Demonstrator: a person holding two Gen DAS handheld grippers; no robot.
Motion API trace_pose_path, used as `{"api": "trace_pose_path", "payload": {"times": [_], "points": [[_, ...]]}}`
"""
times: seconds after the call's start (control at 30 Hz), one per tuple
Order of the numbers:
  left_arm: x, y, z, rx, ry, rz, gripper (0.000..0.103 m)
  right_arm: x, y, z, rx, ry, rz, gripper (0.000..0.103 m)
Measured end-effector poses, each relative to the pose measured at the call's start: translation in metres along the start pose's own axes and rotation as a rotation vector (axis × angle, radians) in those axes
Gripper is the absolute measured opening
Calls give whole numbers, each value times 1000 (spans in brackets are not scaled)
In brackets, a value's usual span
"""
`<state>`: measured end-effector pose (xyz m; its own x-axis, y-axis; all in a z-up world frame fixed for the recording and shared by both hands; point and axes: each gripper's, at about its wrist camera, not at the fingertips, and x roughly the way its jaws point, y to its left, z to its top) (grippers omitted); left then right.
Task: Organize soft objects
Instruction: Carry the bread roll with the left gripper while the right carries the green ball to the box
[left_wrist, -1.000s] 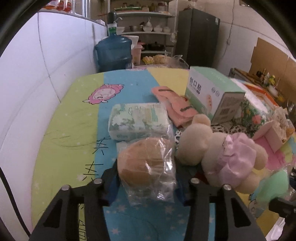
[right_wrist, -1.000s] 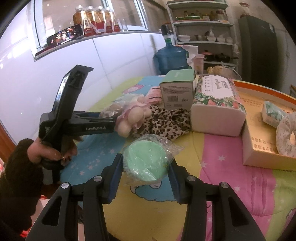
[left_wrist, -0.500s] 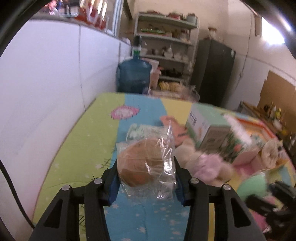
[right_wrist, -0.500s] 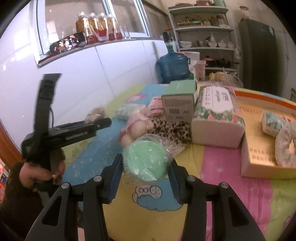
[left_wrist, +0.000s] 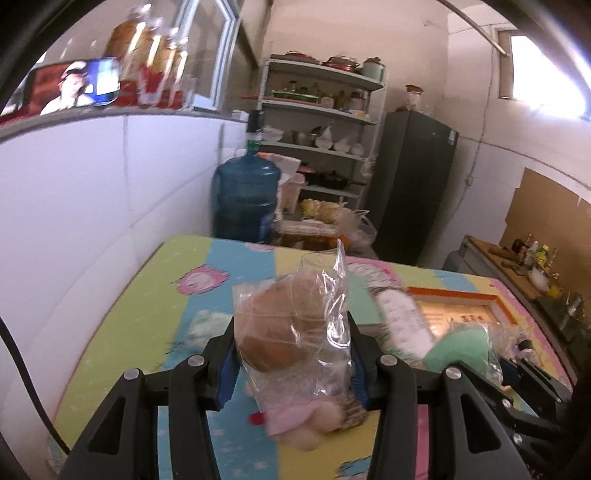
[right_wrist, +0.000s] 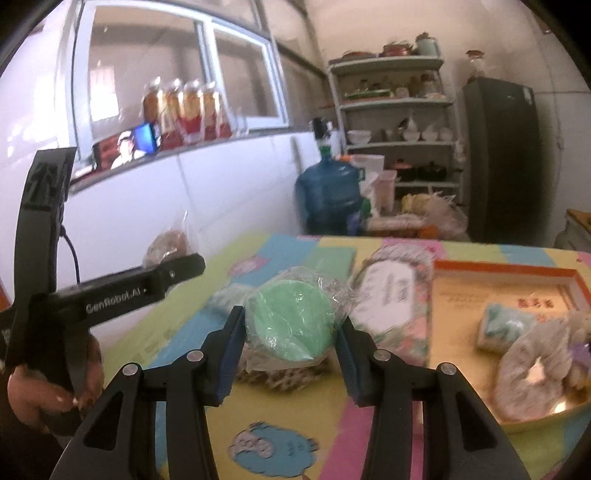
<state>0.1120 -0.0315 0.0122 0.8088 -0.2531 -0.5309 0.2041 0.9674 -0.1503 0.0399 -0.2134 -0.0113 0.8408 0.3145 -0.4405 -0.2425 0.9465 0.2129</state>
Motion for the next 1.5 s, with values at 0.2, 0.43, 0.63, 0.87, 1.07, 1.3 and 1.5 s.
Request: {"api": "trace_pose_path", "payload": {"times": [0.2, 0.43, 0.63, 0.87, 1.07, 1.3, 1.5], "points": [[9, -42, 8, 8, -17, -57, 49, -21, -40, 11, 38, -47, -54, 48], [23, -86, 11, 15, -9, -115, 49, -46, -82, 13, 67, -71, -104, 48], [34, -127, 11, 54, -5, -143, 49, -63, -120, 12, 106, -92, -143, 48], [54, -169, 4, 85, 23, -183, 49, -81, -163, 7, 146, -103, -207, 48], [75, -198, -3, 93, 63, -208, 49, -87, -196, 3, 173, -93, -241, 48], [101, -223, -8, 105, 97, -227, 49, -81, -231, 2, 203, -74, -266, 48], [128, -240, -8, 122, 133, -241, 49, -67, -253, 3, 217, -46, -283, 48]]}}
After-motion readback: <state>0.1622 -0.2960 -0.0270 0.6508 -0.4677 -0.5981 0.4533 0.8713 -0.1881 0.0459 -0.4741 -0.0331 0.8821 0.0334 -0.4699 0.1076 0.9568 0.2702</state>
